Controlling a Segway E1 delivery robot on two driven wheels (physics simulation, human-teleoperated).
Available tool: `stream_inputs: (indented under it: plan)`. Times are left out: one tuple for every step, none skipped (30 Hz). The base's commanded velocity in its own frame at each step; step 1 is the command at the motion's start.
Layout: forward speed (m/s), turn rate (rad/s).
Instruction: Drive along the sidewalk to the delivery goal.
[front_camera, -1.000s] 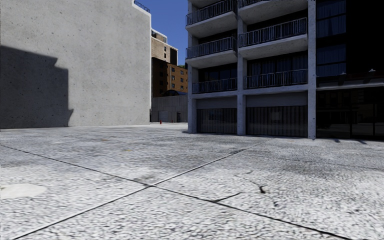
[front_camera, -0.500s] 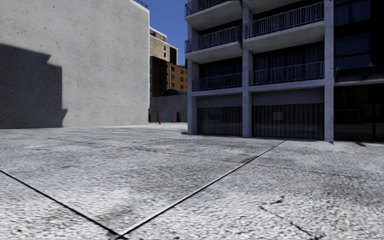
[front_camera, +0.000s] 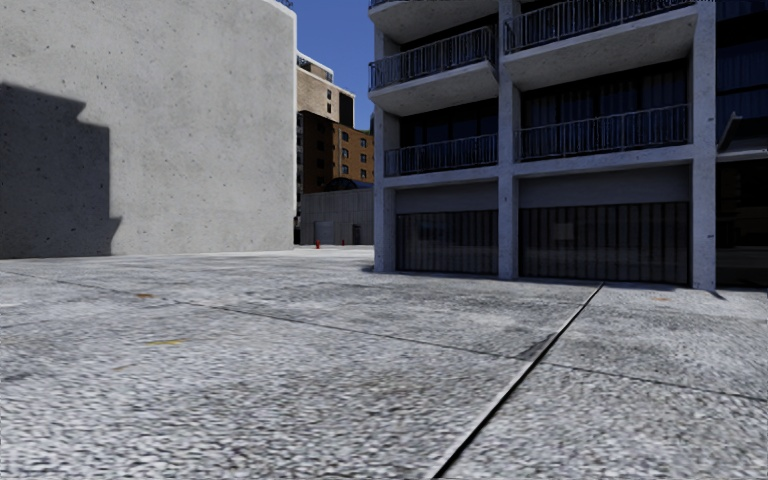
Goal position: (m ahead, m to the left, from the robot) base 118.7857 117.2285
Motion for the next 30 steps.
stream_inputs:
  plan:
    - [2.00, 0.16]
    - [2.00, 0.20]
    - [2.00, 0.22]
    - [2.00, 0.23]
    - [2.00, 0.23]
    - [2.00, 0.23]
    - [2.00, 0.23]
    - [2.00, 0.23]
    - [2.00, 0.23]
    - [2.00, 0.23]
    - [2.00, 0.23]
    - [2.00, 0.24]
    - [2.00, 0.24]
    - [2.00, 0.24]
    - [2.00, 0.25]
    - [2.00, 0.25]
    - [2.00, 0.26]
    - [2.00, 0.27]
    - [2.00, 0.28]
    - [2.00, 0.28]
    - [2.00, 0.28]
    - [2.00, 0.28]
    - [2.00, 0.28]
    - [2.00, 0.28]
    - [2.00, 0.29]
    - [2.00, 0.29]
    - [2.00, 0.29]
    - [2.00, 0.29]
    - [2.00, 0.29]
    - [2.00, 0.29]
